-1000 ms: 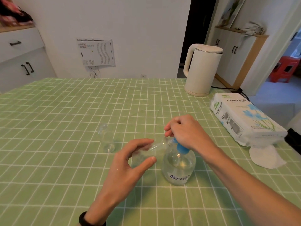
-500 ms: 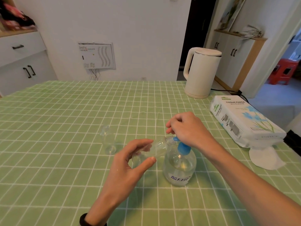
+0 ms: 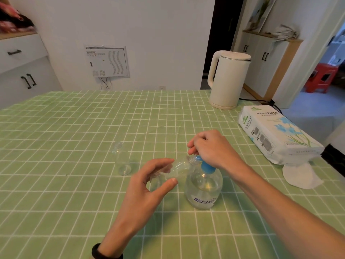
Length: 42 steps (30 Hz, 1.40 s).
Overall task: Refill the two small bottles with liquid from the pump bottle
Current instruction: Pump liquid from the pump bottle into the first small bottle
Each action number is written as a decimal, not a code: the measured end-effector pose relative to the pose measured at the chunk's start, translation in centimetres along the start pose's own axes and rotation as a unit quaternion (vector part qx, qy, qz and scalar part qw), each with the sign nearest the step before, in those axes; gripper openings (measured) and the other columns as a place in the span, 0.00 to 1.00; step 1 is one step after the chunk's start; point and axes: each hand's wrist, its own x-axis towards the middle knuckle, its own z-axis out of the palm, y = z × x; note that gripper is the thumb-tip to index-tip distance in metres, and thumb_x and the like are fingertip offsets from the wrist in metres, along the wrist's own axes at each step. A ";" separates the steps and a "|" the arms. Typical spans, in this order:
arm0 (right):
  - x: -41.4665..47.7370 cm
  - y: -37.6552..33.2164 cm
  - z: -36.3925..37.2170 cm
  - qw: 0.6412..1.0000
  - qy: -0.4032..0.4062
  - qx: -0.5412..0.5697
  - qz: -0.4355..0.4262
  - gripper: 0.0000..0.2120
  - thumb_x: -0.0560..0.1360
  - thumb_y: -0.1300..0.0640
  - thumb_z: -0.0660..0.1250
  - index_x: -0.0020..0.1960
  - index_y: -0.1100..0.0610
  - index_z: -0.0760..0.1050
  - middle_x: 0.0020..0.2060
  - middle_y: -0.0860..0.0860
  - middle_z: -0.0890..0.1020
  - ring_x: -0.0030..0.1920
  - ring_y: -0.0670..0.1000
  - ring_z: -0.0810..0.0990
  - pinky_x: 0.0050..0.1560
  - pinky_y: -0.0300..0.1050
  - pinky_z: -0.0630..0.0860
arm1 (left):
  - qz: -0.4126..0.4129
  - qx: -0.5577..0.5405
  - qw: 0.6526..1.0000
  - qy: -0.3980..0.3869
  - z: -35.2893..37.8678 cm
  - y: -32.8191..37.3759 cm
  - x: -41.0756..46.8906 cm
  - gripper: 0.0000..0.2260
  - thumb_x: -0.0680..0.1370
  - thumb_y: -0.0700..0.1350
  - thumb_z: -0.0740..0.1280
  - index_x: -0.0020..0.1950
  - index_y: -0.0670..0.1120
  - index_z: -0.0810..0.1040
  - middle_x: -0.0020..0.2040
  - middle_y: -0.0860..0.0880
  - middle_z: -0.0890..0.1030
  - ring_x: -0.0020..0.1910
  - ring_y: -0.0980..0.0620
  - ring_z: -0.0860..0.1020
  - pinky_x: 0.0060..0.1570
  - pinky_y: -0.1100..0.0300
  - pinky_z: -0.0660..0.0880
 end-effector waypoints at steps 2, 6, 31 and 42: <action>0.0 -0.4 -0.4 1.000 -0.009 0.010 -0.001 0.15 0.83 0.59 0.63 0.44 0.55 0.86 0.38 0.45 0.89 0.51 0.52 0.89 0.65 0.58 0.84 | 0.001 -0.004 1.000 0.000 0.0 0.1 0.0 0.17 0.73 0.45 0.76 0.62 0.54 0.84 0.56 0.56 0.87 0.60 0.54 0.84 0.61 0.66 0.77; 0.2 -0.7 -0.6 1.000 0.002 0.009 -0.015 0.13 0.83 0.56 0.66 0.49 0.61 0.87 0.35 0.42 0.89 0.50 0.55 0.90 0.62 0.58 0.86 | 0.009 -0.004 1.000 0.001 -0.2 0.3 0.1 0.17 0.73 0.45 0.77 0.61 0.53 0.84 0.56 0.56 0.87 0.60 0.53 0.84 0.61 0.66 0.77; 0.3 -0.5 -0.5 0.999 -0.013 0.039 0.012 0.13 0.82 0.58 0.66 0.45 0.54 0.87 0.39 0.45 0.90 0.51 0.50 0.89 0.66 0.55 0.84 | 0.008 -0.005 1.000 0.005 -0.2 0.4 0.2 0.17 0.73 0.45 0.77 0.61 0.55 0.84 0.56 0.56 0.87 0.60 0.52 0.84 0.61 0.65 0.77; 0.5 0.7 0.4 0.998 0.002 0.057 0.021 0.16 0.83 0.62 0.64 0.44 0.53 0.87 0.38 0.49 0.91 0.47 0.48 0.89 0.63 0.53 0.85 | -0.003 -0.005 1.000 -0.002 -0.2 0.0 0.2 0.17 0.73 0.45 0.77 0.61 0.54 0.84 0.57 0.57 0.87 0.60 0.56 0.84 0.61 0.67 0.77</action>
